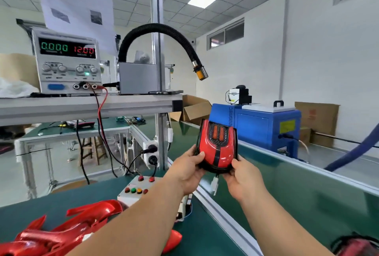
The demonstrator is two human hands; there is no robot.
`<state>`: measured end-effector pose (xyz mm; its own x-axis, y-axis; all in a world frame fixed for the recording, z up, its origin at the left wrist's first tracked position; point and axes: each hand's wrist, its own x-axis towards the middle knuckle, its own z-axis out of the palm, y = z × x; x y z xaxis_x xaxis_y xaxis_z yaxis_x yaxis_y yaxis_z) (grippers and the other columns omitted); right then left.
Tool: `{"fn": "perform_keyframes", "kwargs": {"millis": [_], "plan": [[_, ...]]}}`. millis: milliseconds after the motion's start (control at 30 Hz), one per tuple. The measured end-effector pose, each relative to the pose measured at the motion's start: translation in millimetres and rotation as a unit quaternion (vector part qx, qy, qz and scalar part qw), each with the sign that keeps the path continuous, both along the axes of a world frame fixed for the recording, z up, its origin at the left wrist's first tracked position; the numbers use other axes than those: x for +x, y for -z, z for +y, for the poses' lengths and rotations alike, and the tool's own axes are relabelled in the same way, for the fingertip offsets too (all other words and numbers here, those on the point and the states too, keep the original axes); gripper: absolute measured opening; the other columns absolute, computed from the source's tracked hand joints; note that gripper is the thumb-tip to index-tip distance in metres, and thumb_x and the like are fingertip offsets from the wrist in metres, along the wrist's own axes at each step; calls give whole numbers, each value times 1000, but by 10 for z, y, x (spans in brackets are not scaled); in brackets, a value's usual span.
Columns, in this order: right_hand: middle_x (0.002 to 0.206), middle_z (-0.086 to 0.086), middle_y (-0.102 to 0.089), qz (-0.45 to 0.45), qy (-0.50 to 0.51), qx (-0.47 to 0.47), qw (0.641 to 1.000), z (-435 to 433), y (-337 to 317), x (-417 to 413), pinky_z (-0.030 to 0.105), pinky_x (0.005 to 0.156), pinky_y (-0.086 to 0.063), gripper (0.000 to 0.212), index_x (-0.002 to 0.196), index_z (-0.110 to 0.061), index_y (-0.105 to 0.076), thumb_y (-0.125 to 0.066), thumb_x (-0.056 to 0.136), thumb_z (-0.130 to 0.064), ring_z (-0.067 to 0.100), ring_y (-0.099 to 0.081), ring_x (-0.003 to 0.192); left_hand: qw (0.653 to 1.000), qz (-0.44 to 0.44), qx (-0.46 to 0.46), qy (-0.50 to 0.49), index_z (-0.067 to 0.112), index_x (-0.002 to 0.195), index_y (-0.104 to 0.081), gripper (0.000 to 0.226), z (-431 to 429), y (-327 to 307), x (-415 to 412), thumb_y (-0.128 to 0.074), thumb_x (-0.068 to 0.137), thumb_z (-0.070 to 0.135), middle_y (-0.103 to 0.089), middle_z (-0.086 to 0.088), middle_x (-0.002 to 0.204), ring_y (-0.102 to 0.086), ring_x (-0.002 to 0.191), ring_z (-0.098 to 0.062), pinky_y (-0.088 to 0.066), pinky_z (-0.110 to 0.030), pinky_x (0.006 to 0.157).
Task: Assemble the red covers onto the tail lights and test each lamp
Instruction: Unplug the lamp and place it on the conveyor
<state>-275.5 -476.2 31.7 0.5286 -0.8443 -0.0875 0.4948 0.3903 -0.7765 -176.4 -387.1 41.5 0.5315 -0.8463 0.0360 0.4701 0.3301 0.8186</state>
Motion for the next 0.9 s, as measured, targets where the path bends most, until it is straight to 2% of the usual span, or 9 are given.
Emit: {"fn": "perform_keyframes", "kwargs": {"millis": [200,267,367,467,533,767,900], "plan": [[77,8,-74,-14,-2,10,1000,-32,72,94,30,63,-52,38,87,-10,-67,-36,97,9,17,-69,70,1000,3,-20,-4,9,121,-61,30,-18,138,95,-46,97,-1,-72,-13,109,-71,90,-19,-59,-29,80],[84,13,-73,-16,-15,24,999,-44,70,143,33,66,-53,35,91,-6,-67,-37,97,10,22,-68,76,999,-28,-22,-35,8,123,-60,30,-27,144,100,-48,97,0,-71,-11,112,-70,95,-18,-57,-27,83],[100,23,-66,-10,-51,57,997,-58,60,257,39,73,-51,28,104,3,-61,-34,99,8,30,-63,85,984,-121,10,-129,9,121,-62,27,-62,124,73,-51,97,3,-73,-7,107,-68,97,-17,-56,-26,82],[96,24,-63,6,-73,70,995,-52,38,368,41,70,-48,26,104,6,-58,-33,100,5,32,-61,83,961,-167,52,-213,11,124,-61,29,-77,100,69,-55,96,7,-69,-9,116,-64,108,-22,-48,-38,101],[94,24,-63,12,-81,71,994,-47,23,427,41,65,-48,25,98,7,-58,-33,99,6,33,-62,83,958,-166,58,-227,10,130,-57,35,-60,90,90,-56,95,8,-66,-10,121,-61,113,-23,-44,-42,106],[92,23,-66,12,-90,62,994,-22,8,459,40,66,-49,26,95,4,-61,-35,100,3,32,-64,83,967,-148,42,-203,11,130,-56,32,2,107,148,-51,98,6,-66,-10,120,-61,113,-24,-44,-41,106],[96,21,-68,-7,-65,45,997,71,30,253,36,67,-52,29,98,-1,-63,-35,100,4,29,-65,85,977,-142,43,-151,17,117,-62,24,69,111,63,-47,100,8,-68,-6,113,-61,104,-19,-46,-31,95]]}}
